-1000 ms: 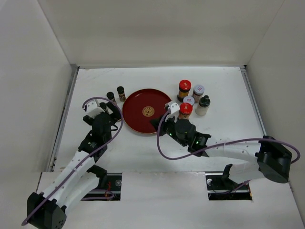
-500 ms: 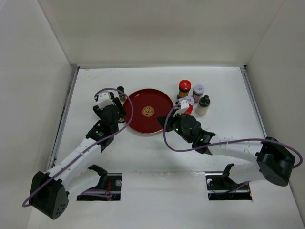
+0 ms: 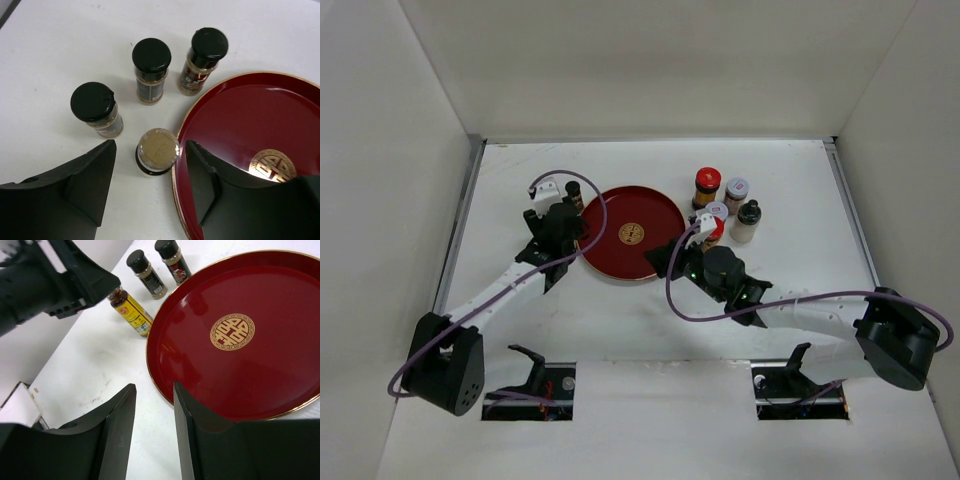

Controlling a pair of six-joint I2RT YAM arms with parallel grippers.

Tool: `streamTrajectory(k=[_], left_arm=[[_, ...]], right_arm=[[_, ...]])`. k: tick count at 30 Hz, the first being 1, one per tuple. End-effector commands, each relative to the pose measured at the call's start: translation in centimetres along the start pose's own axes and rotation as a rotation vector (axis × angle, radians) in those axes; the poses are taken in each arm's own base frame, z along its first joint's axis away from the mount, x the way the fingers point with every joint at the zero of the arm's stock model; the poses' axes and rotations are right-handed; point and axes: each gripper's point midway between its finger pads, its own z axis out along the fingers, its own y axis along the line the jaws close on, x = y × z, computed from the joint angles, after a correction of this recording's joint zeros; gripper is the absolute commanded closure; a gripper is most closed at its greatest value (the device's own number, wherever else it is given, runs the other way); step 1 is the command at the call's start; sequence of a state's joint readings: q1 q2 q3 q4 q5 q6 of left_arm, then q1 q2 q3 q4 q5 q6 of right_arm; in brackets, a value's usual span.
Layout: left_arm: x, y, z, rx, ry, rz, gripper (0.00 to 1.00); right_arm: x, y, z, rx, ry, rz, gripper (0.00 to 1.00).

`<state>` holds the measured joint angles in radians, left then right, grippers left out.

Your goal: Organize the condiment bottles

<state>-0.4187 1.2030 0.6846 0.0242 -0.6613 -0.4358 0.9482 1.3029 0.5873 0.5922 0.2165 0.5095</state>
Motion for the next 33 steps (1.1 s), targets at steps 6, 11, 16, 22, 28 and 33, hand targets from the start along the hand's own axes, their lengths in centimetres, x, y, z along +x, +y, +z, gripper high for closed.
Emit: streamTrajectory(k=[6, 11, 16, 22, 28, 33], left_arm=[[-3.5, -1.4, 1.3, 0.021, -0.086, -0.058, 0.65], [-4.9, -2.2, 0.1, 0.048, -0.115, -0.074, 0.82], [-8.8, -3.2, -2.3, 0.081, -0.201, -0.120, 0.83], [-13.1, -6.5, -4.6, 0.151, -0.283, -0.120, 0.83], [-13.7, -10.0, -3.3, 0.200, -0.285, -0.122, 0.83], [-13.5, -13.1, -0.7, 0.246, -0.285, -0.134, 0.83]], right_arm=[[-1.9, 1.3, 0.1, -0.066, -0.063, 0.020, 0.57], [-1.7, 1.7, 0.2, -0.080, -0.053, 0.016, 0.57], [-1.5, 1.5, 0.4, -0.075, -0.045, 0.013, 0.58], [-1.8, 1.3, 0.2, -0.070, -0.057, 0.022, 0.58], [-2.2, -1.2, 0.3, 0.018, -0.077, 0.054, 0.57], [-2.9, -4.3, 0.1, 0.093, -0.102, 0.122, 0.55]])
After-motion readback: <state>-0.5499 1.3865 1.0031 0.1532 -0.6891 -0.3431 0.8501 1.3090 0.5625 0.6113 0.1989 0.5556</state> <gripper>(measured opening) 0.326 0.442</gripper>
